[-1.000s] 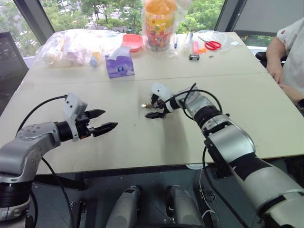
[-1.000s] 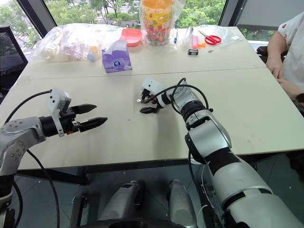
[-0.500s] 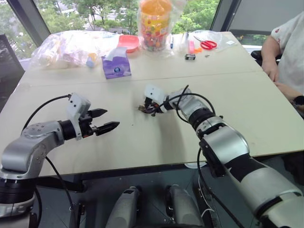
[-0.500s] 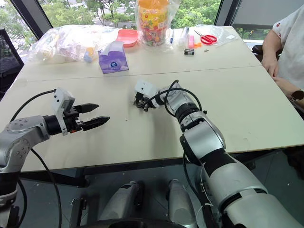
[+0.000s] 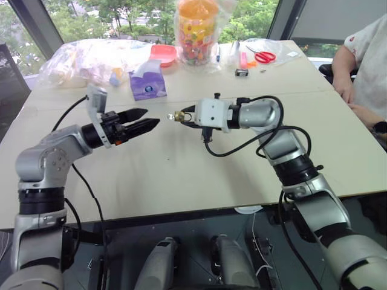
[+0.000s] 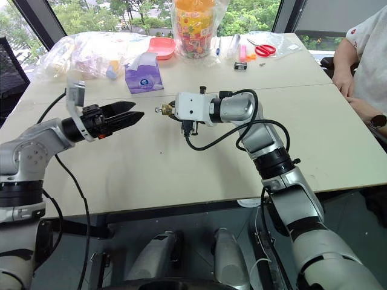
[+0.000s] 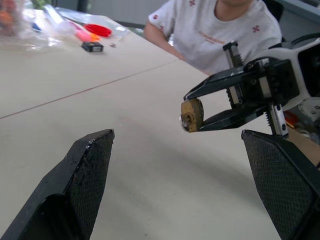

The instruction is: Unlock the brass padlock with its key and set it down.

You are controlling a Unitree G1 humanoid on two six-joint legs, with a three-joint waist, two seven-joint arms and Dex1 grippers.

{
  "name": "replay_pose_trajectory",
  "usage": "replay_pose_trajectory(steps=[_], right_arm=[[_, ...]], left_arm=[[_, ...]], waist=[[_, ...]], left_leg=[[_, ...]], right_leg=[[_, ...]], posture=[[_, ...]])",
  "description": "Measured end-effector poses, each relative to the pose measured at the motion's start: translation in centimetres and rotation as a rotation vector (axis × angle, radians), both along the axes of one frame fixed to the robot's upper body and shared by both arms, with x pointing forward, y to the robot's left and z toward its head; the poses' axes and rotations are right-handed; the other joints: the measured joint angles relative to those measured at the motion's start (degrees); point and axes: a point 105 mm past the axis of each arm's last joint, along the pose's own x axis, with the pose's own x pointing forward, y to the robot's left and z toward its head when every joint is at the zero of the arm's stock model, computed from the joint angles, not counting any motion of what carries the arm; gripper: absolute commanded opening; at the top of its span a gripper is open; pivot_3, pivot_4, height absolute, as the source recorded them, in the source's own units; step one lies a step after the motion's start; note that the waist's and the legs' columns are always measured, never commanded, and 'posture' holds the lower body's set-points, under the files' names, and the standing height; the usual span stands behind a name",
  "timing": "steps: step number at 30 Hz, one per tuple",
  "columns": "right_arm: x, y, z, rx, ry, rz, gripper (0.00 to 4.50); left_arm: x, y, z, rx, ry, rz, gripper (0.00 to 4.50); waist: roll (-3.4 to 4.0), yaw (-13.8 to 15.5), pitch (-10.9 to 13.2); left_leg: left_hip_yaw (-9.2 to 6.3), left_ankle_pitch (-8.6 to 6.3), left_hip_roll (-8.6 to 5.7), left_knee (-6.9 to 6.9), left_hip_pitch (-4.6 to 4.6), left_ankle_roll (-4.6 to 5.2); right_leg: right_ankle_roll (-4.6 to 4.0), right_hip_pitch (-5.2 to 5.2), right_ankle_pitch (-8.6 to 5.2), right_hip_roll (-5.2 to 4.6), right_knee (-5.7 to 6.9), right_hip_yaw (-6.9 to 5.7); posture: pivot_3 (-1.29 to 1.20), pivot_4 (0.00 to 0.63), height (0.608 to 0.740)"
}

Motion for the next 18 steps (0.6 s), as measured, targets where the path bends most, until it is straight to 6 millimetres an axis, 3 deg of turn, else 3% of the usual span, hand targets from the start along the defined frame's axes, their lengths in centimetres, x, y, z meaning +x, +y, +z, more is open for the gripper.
replay_pose_trajectory(steps=[2, 3, 5, 13, 16, 18], right_arm=[[-0.2, 0.1, 0.6, 0.008, -0.029, -0.002, 0.68], [-0.2, 0.0, 0.7, 0.007, -0.039, -0.009, 0.68], [-0.1, -0.2, 0.8, 0.008, -0.04, -0.024, 0.68], [-0.6, -0.1, 1.2, 0.012, -0.055, -0.024, 0.68], [-0.6, -0.1, 1.2, 0.014, -0.051, -0.031, 0.68], [-0.5, -0.1, 1.2, 0.015, -0.052, -0.032, 0.68]], left_arm=[[0.1, -0.7, 0.4, -0.007, -0.003, -0.042, 4.27], [0.2, -0.9, 0.6, -0.007, -0.005, -0.058, 3.73], [0.6, -1.1, 0.8, -0.016, -0.009, -0.072, 3.06], [1.6, -1.7, 0.5, -0.038, 0.009, -0.088, 3.06], [1.7, -1.7, 0.4, -0.039, 0.011, -0.09, 2.28], [1.8, -1.9, 0.4, -0.048, 0.013, -0.095, 1.4]], waist=[[-0.01, 0.0, 0.0], [-0.01, 0.1, 0.0], [-0.01, 0.1, 0.0], [-0.02, 0.2, 0.0], [-0.02, 0.3, 0.0], [-0.02, 0.3, 0.0]], left_leg=[[0.0, 0.0, -0.01, 0.0, -0.01, 0.0], [0.01, 0.0, -0.01, 0.0, -0.01, 0.0], [0.01, 0.0, -0.01, 0.0, -0.01, 0.01], [0.0, 0.01, -0.01, 0.0, -0.02, 0.01], [0.0, 0.01, -0.01, 0.01, -0.02, 0.02], [0.0, 0.01, -0.01, 0.01, -0.02, 0.02]], right_leg=[[0.0, 0.0, 0.0, -0.01, -0.02, 0.01], [0.0, 0.01, 0.0, -0.02, -0.03, 0.01], [0.01, 0.01, 0.0, -0.03, -0.03, 0.02], [0.01, 0.01, 0.0, -0.04, -0.03, 0.02], [0.01, 0.01, 0.0, -0.04, -0.03, 0.02], [0.01, 0.01, 0.0, -0.05, -0.03, 0.02]], posture=[[0.0, 0.15, 0.74], [0.0, 0.15, 0.74], [0.0, 0.15, 0.74], [0.0, 0.15, 0.74], [0.0, 0.15, 0.74], [0.0, 0.15, 0.74]])
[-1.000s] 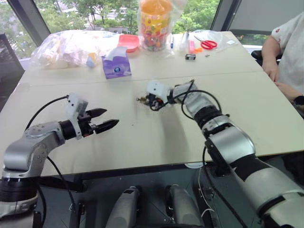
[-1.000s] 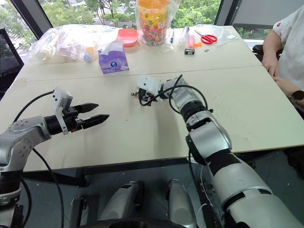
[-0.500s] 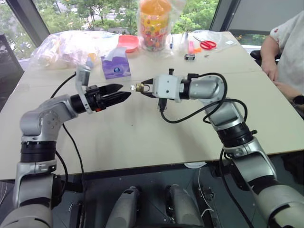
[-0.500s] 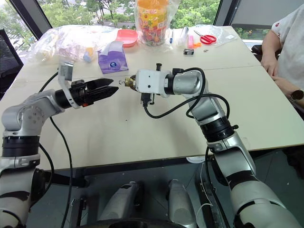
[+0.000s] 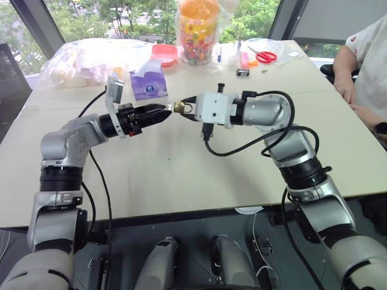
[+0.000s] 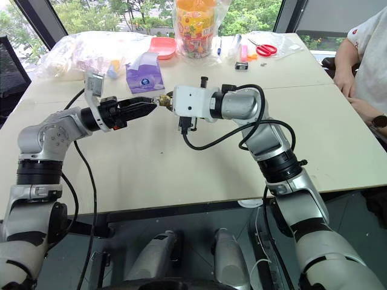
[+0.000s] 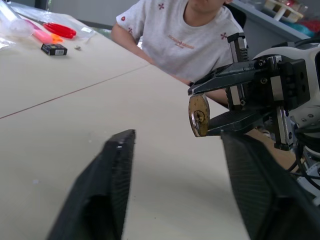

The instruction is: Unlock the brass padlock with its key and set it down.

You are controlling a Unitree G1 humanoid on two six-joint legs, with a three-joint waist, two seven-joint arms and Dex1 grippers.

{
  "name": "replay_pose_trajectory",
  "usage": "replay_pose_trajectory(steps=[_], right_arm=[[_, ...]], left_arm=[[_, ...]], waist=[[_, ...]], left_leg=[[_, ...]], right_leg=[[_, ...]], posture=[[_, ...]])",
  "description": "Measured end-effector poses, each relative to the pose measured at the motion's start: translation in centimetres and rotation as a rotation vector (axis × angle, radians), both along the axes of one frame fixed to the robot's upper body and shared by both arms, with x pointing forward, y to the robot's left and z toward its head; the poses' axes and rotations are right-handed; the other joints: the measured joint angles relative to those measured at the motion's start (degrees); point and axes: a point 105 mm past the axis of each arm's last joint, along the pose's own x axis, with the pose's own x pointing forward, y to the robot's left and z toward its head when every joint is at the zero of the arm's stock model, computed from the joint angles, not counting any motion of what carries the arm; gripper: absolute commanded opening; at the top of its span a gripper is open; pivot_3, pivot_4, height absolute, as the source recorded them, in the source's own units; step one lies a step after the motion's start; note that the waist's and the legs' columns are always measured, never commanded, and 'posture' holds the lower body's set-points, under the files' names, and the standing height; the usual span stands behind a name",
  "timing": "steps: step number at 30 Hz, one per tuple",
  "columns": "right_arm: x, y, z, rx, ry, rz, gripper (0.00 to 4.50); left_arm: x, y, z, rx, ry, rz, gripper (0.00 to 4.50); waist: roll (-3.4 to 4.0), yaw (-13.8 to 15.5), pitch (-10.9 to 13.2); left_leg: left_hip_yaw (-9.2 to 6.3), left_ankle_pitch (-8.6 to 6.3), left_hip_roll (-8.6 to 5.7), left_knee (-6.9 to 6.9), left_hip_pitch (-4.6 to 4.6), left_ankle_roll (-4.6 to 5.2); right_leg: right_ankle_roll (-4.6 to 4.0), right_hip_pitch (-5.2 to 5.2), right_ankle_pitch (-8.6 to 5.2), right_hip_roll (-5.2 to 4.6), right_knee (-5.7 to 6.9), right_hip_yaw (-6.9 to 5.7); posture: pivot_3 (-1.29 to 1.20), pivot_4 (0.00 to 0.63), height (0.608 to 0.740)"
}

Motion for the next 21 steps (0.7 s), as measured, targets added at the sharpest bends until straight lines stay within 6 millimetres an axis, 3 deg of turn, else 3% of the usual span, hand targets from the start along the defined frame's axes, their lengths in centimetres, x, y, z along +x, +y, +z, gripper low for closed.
replay_pose_trajectory(steps=[3, 15, 18, 21], right_arm=[[0.0, 0.0, 0.0, 0.001, -0.001, -0.003, 0.68], [0.3, -0.3, -0.3, -0.001, 0.012, -0.023, 0.68], [0.3, -0.5, -0.9, -0.013, 0.031, -0.031, 0.68], [0.5, -0.8, -1.5, -0.028, 0.059, -0.048, 0.68]], left_arm=[[0.0, -0.3, 0.5, -0.006, -0.017, -0.014, 0.02], [0.1, -0.8, 0.5, 0.027, -0.061, -0.023, 0.02], [0.2, -1.1, 0.1, 0.128, -0.139, -0.018, 0.02], [0.4, -1.7, -0.1, 0.301, -0.33, -0.01, 0.02]], waist=[[0.0, 0.1, 0.0], [0.0, 1.1, 0.0], [0.0, 1.3, 0.0], [0.0, 1.3, 0.0]], left_leg=[[0.0, 0.0, -0.01, 0.01, 0.0, 0.0], [0.0, 0.0, -0.01, 0.02, 0.0, 0.0], [0.0, 0.0, -0.02, 0.03, -0.01, 0.0], [0.01, -0.01, -0.03, 0.01, -0.01, 0.0]], right_leg=[[0.0, 0.01, 0.0, -0.01, 0.0, 0.0], [0.0, 0.01, 0.0, -0.01, -0.01, 0.0], [0.0, 0.02, 0.0, -0.03, -0.02, -0.01], [-0.03, 0.02, -0.01, -0.08, -0.05, 0.0]], posture=[[0.0, 0.15, 0.74], [0.0, 0.15, 0.74], [0.0, 0.15, 0.74], [0.0, 0.15, 0.74]])
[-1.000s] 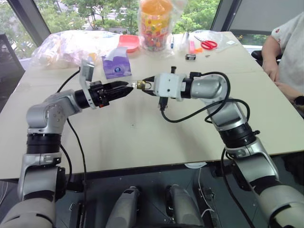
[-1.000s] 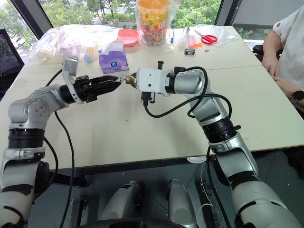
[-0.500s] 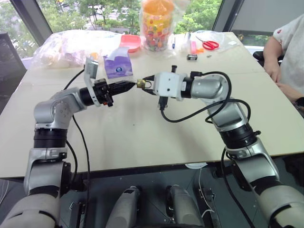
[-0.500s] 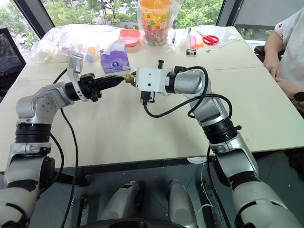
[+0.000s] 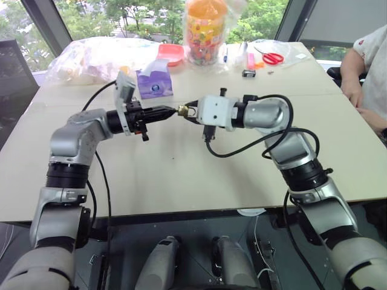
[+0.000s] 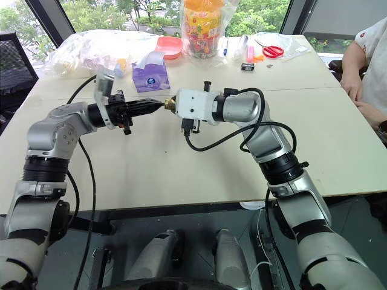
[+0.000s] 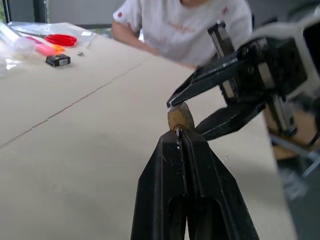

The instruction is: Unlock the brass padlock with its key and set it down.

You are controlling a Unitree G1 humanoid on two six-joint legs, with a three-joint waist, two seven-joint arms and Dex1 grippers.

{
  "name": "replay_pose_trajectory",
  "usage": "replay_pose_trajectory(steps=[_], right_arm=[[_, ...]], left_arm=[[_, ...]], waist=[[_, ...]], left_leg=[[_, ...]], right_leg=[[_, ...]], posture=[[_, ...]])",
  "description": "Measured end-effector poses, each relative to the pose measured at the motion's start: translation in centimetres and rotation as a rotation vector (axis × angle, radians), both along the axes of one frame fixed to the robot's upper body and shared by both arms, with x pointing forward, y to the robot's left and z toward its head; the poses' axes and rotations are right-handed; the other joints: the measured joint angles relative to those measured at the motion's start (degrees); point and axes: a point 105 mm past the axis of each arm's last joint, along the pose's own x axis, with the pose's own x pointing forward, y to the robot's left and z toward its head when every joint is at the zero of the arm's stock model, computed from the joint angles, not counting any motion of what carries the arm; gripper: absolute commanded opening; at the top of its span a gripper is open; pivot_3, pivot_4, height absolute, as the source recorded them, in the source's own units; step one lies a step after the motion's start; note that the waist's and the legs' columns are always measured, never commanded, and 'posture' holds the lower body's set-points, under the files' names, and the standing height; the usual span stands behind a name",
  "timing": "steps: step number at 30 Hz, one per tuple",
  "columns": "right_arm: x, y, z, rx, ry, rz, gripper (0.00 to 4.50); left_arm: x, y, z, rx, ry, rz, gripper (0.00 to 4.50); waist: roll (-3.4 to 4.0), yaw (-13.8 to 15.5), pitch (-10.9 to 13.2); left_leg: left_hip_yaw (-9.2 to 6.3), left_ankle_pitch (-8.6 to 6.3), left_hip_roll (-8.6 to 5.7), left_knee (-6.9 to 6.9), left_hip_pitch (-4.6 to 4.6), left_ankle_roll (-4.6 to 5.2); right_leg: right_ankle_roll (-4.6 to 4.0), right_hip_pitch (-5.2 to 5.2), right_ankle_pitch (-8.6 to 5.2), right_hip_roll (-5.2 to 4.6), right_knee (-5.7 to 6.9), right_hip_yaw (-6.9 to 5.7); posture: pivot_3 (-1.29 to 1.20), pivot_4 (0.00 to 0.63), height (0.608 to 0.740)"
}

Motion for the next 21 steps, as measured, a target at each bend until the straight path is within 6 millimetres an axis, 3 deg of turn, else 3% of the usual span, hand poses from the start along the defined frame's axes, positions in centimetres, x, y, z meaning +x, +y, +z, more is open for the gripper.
replay_pose_trajectory(steps=[3, 6, 10, 11, 15, 18, 21], right_arm=[[0.1, -0.1, -0.3, -0.003, 0.02, -0.009, 0.68], [0.1, -0.2, -0.5, -0.009, 0.036, -0.012, 0.68], [0.0, -0.1, -0.9, -0.02, 0.057, -0.004, 0.68], [-0.1, 0.0, -1.0, -0.021, 0.062, 0.003, 0.68], [-0.9, 0.8, 0.0, 0.002, 0.012, 0.049, 0.68], [-1.1, 0.9, 0.1, 0.003, 0.002, 0.056, 0.68], [-1.1, 0.9, 0.1, 0.004, -0.001, 0.057, 0.68]], left_arm=[[0.1, -0.3, 0.0, 0.121, -0.18, -0.005, 0.02], [0.0, -0.5, -0.3, 0.174, -0.253, -0.025, 0.02], [-0.1, -0.3, -0.8, 0.154, -0.137, -0.04, 0.02], [-0.2, 0.0, -1.0, 0.112, -0.048, -0.045, 0.6], [-0.7, 0.6, -2.0, 0.026, 0.214, -0.063, 2.11], [-0.7, 1.1, -2.2, 0.006, 0.293, -0.042, 2.11], [-0.3, 1.4, -0.9, -0.06, 0.306, -0.034, 2.11]], waist=[[0.0, 0.0, 0.0], [0.0, -0.1, 0.0], [0.0, -0.2, 0.0], [0.0, -0.3, 0.0], [0.01, -0.4, 0.0], [0.0, -0.3, 0.0], [0.0, -0.1, 0.0]], left_leg=[[0.0, 0.0, 0.0, -0.03, 0.0, 0.0], [0.01, 0.0, 0.01, -0.05, 0.0, 0.01], [0.01, -0.01, 0.01, -0.03, -0.02, 0.04], [0.01, -0.01, 0.02, -0.02, -0.02, 0.04], [-0.01, -0.01, 0.04, -0.01, -0.02, 0.05], [-0.01, -0.01, 0.04, 0.04, -0.02, 0.05], [-0.02, -0.01, 0.03, 0.06, -0.02, 0.05]], right_leg=[[-0.01, -0.03, -0.01, -0.09, 0.0, 0.0], [0.01, -0.04, 0.0, -0.08, 0.0, -0.01], [0.04, -0.03, 0.0, 0.05, 0.0, -0.03], [0.05, -0.03, 0.0, 0.08, 0.02, -0.05], [0.19, -0.03, -0.09, 0.13, 0.03, -0.08], [0.08, -0.01, -0.01, 0.12, 0.03, -0.08], [0.08, 0.01, -0.01, 0.11, 0.03, -0.08]], posture=[[0.0, 0.15, 0.74], [0.0, 0.15, 0.74], [0.0, 0.15, 0.74], [0.0, 0.15, 0.74], [0.0, 0.15, 0.74], [0.0, 0.15, 0.74], [0.0, 0.15, 0.74]])
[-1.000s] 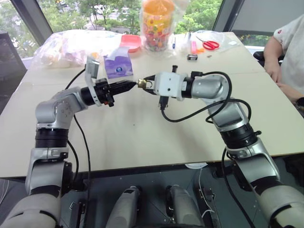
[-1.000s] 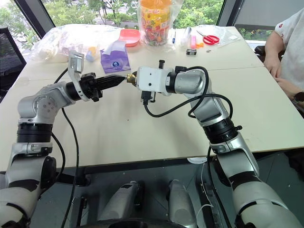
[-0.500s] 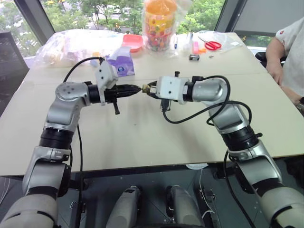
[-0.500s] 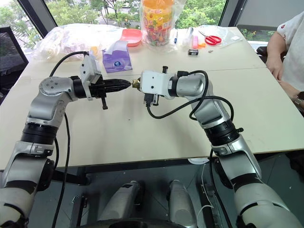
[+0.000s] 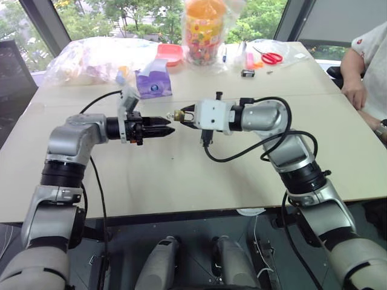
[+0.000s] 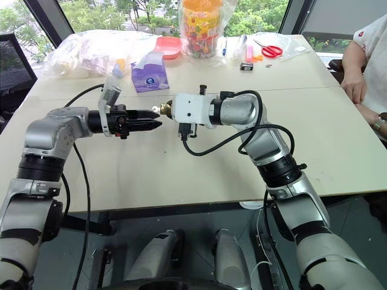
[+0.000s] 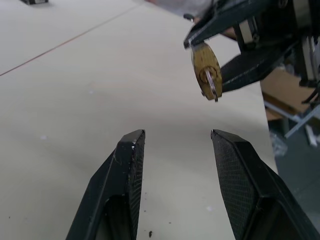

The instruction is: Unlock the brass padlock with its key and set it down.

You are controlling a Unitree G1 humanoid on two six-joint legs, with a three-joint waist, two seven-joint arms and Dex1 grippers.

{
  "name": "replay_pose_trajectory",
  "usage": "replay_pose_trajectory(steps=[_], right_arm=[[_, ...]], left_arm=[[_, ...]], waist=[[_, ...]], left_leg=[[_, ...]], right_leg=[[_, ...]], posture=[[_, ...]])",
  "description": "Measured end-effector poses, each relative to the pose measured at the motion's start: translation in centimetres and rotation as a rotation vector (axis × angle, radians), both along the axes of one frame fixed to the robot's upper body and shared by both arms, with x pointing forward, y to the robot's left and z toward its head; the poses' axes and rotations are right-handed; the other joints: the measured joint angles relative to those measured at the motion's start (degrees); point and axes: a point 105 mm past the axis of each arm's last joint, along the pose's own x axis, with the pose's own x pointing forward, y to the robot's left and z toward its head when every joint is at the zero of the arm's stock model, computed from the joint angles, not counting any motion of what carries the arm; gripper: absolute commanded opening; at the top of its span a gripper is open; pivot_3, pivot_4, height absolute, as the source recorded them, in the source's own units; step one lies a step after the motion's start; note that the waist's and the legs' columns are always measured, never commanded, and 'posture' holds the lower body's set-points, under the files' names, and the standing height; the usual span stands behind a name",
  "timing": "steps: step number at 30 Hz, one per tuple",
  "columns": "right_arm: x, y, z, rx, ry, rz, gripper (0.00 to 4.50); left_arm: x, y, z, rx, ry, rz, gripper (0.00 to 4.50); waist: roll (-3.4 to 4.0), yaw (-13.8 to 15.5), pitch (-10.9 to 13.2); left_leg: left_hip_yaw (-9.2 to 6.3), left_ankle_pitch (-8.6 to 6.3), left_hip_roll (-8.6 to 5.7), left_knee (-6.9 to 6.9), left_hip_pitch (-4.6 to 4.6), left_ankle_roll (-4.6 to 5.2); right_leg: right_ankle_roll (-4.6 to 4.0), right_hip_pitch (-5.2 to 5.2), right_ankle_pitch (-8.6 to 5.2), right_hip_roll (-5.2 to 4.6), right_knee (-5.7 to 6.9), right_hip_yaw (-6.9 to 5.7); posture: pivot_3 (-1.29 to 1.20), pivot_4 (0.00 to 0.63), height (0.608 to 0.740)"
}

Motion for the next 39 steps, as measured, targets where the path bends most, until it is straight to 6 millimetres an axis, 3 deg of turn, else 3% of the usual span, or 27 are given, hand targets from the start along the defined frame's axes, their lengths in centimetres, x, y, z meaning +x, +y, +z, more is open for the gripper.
replay_pose_trajectory(steps=[14, 17, 20, 29, 36, 37, 39], right_arm=[[-0.1, 0.3, 0.1, 0.003, -0.018, 0.004, 0.68], [-0.1, 0.4, 0.1, 0.0, -0.016, 0.006, 0.68], [0.0, 0.4, 0.1, -0.001, -0.022, -0.004, 0.68], [0.0, 0.4, 0.0, -0.001, -0.021, -0.008, 0.68], [0.1, 0.0, 0.2, 0.001, -0.025, -0.038, 4.12], [0.0, -0.4, 0.2, 0.004, -0.019, -0.053, 4.44], [-0.1, -1.4, 0.2, 0.046, 0.028, -0.091, 4.44]], left_arm=[[0.0, -1.5, 1.3, -0.103, 0.02, -0.061, 2.11], [0.1, -1.6, 1.1, -0.108, 0.026, -0.059, 1.23], [0.0, -1.7, 1.1, -0.114, 0.032, -0.066, 0.02], [0.1, -1.7, 1.0, -0.111, 0.034, -0.063, 0.02], [0.2, -1.8, 1.0, -0.109, 0.037, -0.055, 0.0], [0.1, -1.8, 1.0, -0.109, 0.036, -0.055, 0.0], [0.0, -1.6, 1.0, -0.11, 0.034, -0.054, 0.0]], waist=[[-0.01, -0.2, 0.0], [-0.01, -0.1, 0.0], [-0.01, -0.1, 0.0], [-0.01, -0.1, 0.0], [-0.01, 0.0, 0.0], [-0.01, 0.0, 0.0], [-0.01, 0.1, 0.0]], left_leg=[[0.0, 0.0, -0.01, -0.02, 0.0, 0.0], [0.0, 0.0, -0.01, -0.02, 0.0, 0.0], [0.01, 0.0, -0.02, -0.02, 0.0, 0.0], [0.01, 0.0, -0.02, -0.02, 0.0, 0.0], [0.0, 0.0, -0.02, -0.02, 0.0, 0.0], [0.0, 0.0, -0.02, -0.02, 0.0, 0.0], [0.0, -0.01, -0.02, -0.02, -0.01, 0.0]], right_leg=[[-0.01, -0.01, 0.0, -0.03, 0.0, 0.05], [-0.01, -0.01, 0.0, -0.03, 0.0, 0.05], [-0.01, -0.01, 0.0, -0.04, 0.0, 0.05], [-0.01, -0.01, 0.0, -0.04, 0.0, 0.05], [-0.01, -0.01, 0.0, -0.05, -0.01, 0.05], [-0.01, 0.0, 0.0, -0.05, -0.02, 0.05], [0.0, 0.0, 0.0, -0.07, -0.03, 0.05]], posture=[[0.0, 0.15, 0.74], [0.0, 0.15, 0.74], [0.0, 0.15, 0.74], [0.0, 0.15, 0.74], [0.0, 0.15, 0.74], [0.0, 0.15, 0.74], [0.0, 0.15, 0.74]])
